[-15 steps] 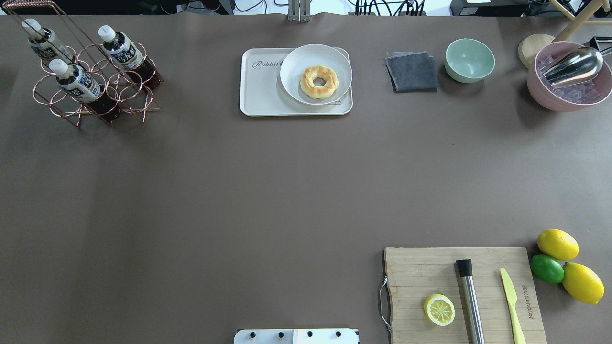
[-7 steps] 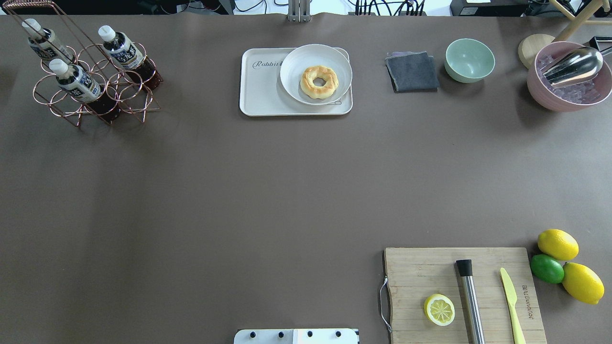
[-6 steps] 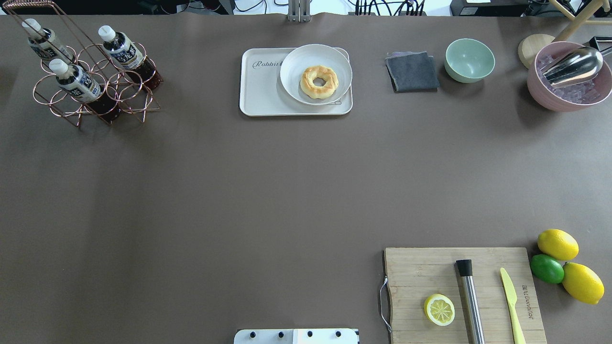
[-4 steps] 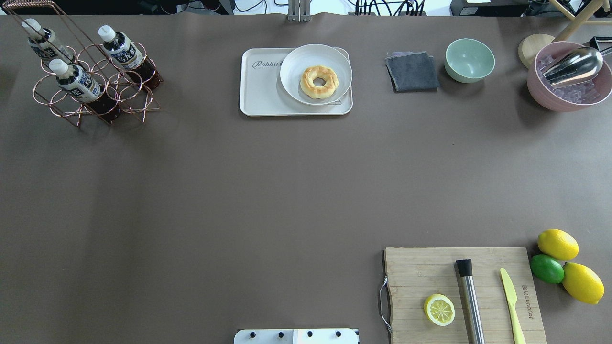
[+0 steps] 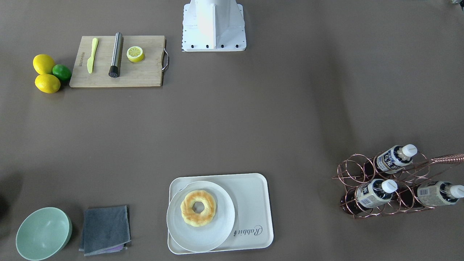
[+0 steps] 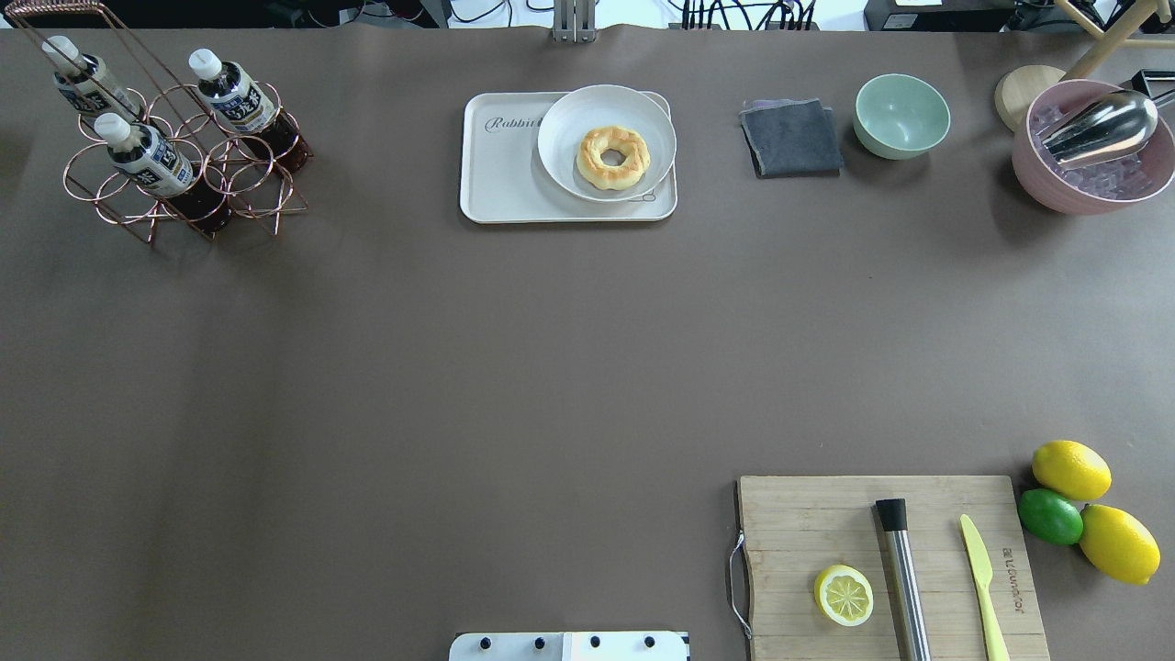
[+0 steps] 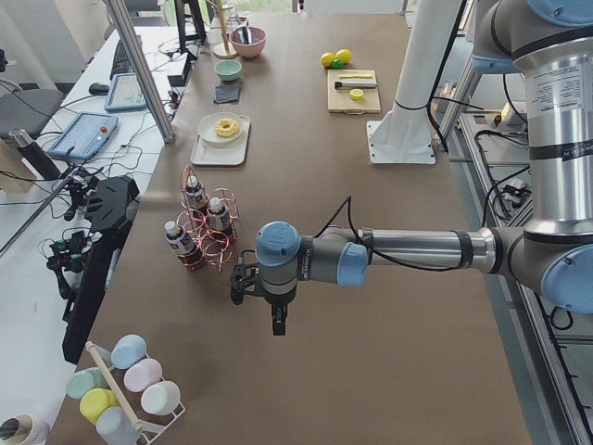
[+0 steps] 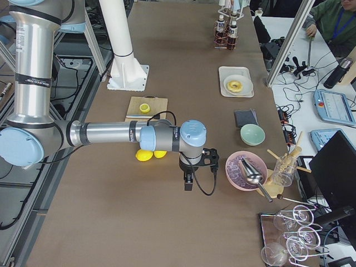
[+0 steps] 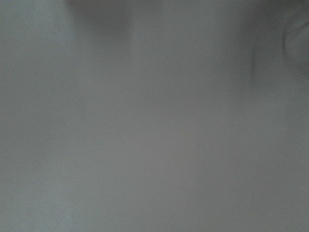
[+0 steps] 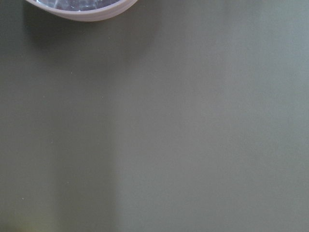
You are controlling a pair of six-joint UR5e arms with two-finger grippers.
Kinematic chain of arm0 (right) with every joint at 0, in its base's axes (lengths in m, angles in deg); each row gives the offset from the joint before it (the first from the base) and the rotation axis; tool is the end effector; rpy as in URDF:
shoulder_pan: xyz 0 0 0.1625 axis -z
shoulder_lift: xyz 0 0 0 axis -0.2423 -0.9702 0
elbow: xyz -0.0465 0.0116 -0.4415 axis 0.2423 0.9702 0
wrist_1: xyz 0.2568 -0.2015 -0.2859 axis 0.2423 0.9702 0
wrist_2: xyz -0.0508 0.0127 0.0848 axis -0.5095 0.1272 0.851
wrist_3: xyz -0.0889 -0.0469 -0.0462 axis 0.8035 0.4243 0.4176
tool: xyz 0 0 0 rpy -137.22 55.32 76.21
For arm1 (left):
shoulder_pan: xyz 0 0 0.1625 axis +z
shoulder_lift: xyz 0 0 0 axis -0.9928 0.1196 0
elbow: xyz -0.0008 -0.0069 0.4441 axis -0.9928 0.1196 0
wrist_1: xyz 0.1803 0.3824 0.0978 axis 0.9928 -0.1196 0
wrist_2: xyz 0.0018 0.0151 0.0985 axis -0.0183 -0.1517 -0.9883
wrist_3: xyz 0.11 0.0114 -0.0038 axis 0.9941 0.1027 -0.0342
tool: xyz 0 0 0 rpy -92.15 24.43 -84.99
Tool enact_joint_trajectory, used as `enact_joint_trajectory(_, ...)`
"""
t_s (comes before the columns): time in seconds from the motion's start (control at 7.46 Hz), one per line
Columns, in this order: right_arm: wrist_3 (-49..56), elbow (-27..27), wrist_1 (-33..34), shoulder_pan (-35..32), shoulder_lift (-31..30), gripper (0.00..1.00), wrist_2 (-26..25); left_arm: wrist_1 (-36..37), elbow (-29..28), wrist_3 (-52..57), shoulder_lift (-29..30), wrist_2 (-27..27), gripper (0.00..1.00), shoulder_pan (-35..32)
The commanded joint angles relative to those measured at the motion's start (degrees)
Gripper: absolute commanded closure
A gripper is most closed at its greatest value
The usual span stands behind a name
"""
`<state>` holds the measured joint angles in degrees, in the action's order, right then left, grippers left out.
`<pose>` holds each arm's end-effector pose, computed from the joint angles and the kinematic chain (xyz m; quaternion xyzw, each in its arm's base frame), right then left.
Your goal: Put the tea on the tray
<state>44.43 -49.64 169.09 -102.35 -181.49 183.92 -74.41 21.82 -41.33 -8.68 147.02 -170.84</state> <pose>0.0471 -0.4547 0.6533 0.0013 -0.3522 -0.0168 0.9358 -0.0384 -0.4488 0.6725 0.0164 0.3780 -0.0279 0.9252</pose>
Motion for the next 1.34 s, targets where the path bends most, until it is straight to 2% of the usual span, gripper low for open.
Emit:
enact_joint_trajectory(0.0,0.0,0.2,0.0,0.0,0.0,0.00,0.0,-0.5,-1.4,-0.4,0.2,5.3,0.01,0.0)
enact_joint_trajectory(0.13,0.0,0.0,0.0,0.0,0.0,0.00,0.0,-1.6,-0.5,0.2,0.2,8.4,0.01,-0.5)
enact_joint_trajectory(0.27,0.0,0.0,0.0,0.0,0.5,0.00,-0.1,-6.9,0.6,0.2,0.8,8.8,0.01,-0.5)
enact_joint_trajectory(0.4,-0.5,0.0,0.0,0.0,0.8,0.00,-0.1,-15.6,0.0,-1.5,1.1,8.5,0.01,-0.5)
enact_joint_trajectory(0.54,-0.5,-0.1,0.0,0.0,1.5,0.00,0.1,-21.1,0.6,-5.3,1.2,8.5,0.01,-0.5)
enact_joint_trajectory(0.8,0.1,0.0,-3.5,0.3,2.5,0.00,-0.2,-27.4,0.8,-15.5,6.2,8.0,0.01,0.1)
enact_joint_trajectory(0.94,0.1,0.2,-9.9,0.3,1.9,0.00,-0.5,-31.5,1.4,-21.2,7.5,3.1,0.01,0.6)
enact_joint_trajectory(1.07,-0.4,0.4,-14.5,0.3,1.7,0.00,-0.6,-34.8,2.5,-24.2,7.5,-3.0,0.01,5.6)
enact_joint_trajectory(1.21,-0.6,0.2,-14.8,0.3,2.1,0.00,-0.1,-35.3,4.6,-28.4,8.0,-10.4,0.01,10.9)
